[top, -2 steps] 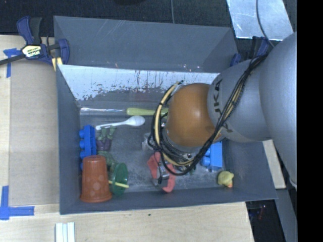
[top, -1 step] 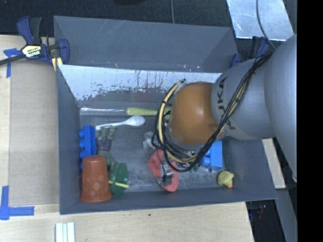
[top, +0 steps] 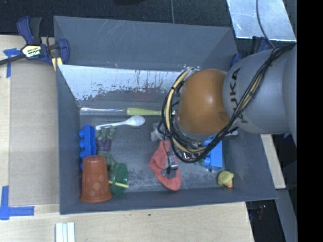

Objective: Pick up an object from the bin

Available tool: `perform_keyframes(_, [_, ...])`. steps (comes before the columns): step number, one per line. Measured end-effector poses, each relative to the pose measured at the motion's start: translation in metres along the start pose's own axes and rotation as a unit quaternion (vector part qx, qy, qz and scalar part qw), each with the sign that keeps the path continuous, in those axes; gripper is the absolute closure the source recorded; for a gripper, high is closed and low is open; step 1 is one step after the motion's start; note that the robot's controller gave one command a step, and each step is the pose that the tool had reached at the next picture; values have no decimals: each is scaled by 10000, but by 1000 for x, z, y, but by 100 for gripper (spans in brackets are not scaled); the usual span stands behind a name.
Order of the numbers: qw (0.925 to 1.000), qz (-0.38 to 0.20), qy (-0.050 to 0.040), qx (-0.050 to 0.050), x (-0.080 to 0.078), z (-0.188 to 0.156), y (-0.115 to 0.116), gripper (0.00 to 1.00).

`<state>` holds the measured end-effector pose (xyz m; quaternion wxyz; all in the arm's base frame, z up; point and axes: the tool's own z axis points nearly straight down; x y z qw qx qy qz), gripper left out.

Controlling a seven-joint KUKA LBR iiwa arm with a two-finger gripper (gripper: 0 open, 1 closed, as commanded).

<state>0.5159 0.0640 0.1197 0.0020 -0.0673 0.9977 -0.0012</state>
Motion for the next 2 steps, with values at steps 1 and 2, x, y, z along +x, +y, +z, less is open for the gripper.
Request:
perform_keyframes(1, [9981, -614, -20, 11, 17, 42, -54, 0])
perform_keyframes(2, [9897, -1425, -118, 6, -10, 47, -45, 100])
